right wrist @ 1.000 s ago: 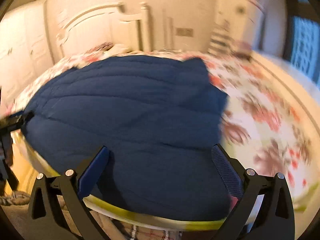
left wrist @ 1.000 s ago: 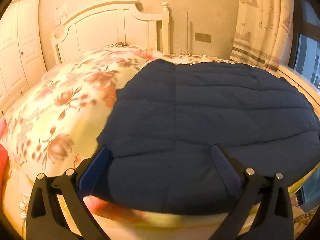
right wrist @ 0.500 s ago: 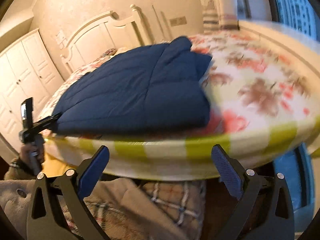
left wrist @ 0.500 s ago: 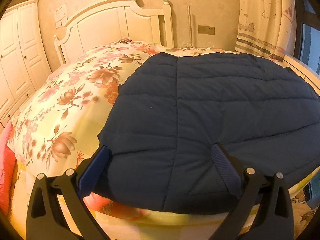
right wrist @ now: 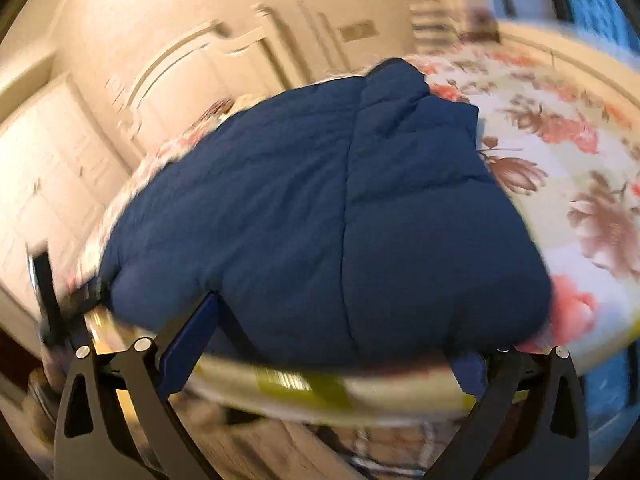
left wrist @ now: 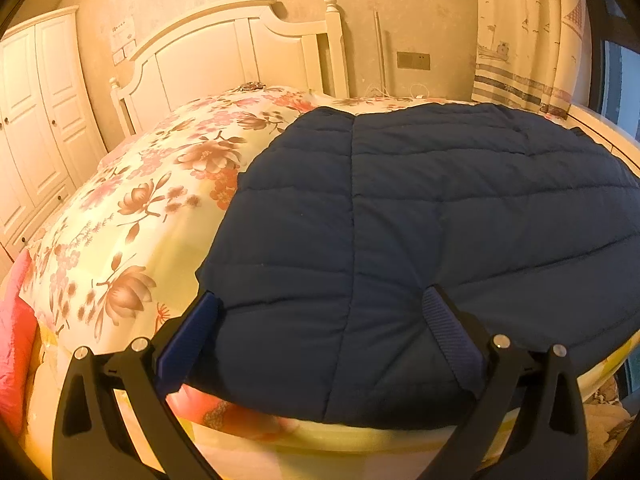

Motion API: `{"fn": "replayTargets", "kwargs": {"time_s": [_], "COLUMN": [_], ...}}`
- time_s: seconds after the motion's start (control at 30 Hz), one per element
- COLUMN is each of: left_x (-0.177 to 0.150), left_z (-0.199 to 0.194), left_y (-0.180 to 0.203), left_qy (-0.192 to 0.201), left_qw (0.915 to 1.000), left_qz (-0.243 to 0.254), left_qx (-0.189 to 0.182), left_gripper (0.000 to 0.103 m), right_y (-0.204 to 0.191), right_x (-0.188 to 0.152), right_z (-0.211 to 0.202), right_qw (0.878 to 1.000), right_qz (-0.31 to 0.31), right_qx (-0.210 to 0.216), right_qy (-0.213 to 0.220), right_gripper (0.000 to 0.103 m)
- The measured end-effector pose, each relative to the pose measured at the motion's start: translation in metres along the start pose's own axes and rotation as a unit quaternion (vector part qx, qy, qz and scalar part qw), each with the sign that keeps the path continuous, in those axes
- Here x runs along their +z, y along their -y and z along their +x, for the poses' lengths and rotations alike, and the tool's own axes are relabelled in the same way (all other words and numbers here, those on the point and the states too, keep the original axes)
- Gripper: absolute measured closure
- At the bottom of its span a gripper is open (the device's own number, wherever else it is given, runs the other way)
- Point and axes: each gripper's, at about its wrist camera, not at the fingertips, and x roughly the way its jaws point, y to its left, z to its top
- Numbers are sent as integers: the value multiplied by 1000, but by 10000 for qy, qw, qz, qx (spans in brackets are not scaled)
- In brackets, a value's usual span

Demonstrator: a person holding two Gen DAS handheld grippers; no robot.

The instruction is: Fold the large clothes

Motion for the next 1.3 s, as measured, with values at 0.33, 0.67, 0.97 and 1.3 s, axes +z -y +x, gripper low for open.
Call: {"fn": "replayTargets", "kwargs": {"time_s": [0.33, 0.67, 0.97, 1.3], "left_x": [7, 140, 191, 95], "left_z": [-4, 15, 170, 21], "left_y": [10, 99, 181, 143], "left_qy": [4, 182, -744, 19], "left_qw": [9994, 9948, 9803, 9868], "left_qz": [255, 998, 1741, 1569], "left_qx": [218, -95, 556, -413], "left_gripper": [2, 4, 2, 5], "right_y": [9, -22, -24, -35], "right_x": [32, 18, 22, 27], "right_z": [21, -5, -3, -11], "right_qw": [9933, 9863, 9844, 9819], "right_qz": [566, -756, -925, -1065], "right_qx": [302, -397, -485, -555], "right_qy": [960, 1413, 1416, 1464], "right_gripper": [45, 61, 61, 61]}}
